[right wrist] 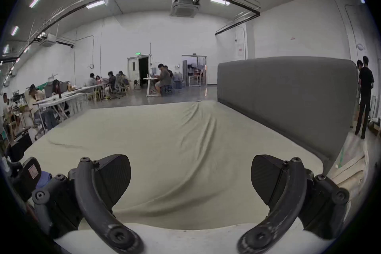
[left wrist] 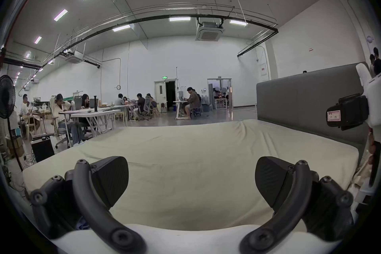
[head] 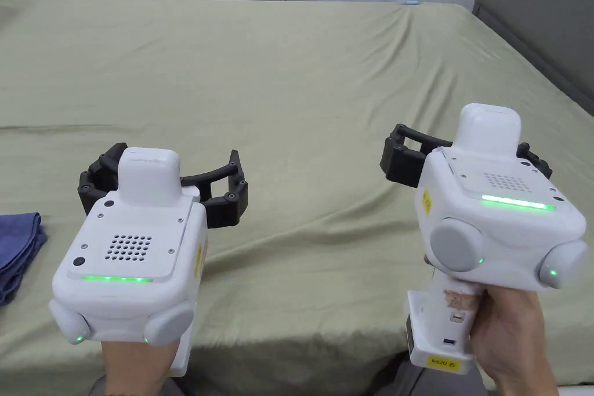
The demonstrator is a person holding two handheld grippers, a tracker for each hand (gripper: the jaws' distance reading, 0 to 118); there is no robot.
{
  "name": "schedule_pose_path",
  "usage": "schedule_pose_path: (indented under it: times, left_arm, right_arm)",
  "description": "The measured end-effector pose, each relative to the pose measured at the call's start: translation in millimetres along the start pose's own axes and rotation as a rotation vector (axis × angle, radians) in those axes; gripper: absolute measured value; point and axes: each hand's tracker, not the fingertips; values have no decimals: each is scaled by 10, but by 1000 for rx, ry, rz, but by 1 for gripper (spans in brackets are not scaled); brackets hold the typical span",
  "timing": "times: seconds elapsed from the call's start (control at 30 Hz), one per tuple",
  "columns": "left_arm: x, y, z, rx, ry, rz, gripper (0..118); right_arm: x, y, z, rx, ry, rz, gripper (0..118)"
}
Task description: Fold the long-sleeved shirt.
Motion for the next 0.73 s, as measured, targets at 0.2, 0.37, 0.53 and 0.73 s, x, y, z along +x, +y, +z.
schedule_pose_path:
  times: [0.2,0.37,0.53,0.73]
  left_arm:
    - [1,-7,-4,-4,4,1,118]
    - [8,-5,0,-13,12,2,118]
    - [6,-9,2,-10,2,2,118]
    - [11,-23,13,-2,3,-2,118]
  right_arm:
    - [101,-3,34,-64,53,-44,116]
    - [178,-153,108,233,92,29,116]
    - [252,-368,46,262,26,97,117]
    - [264,-392,29,251,68,131,117]
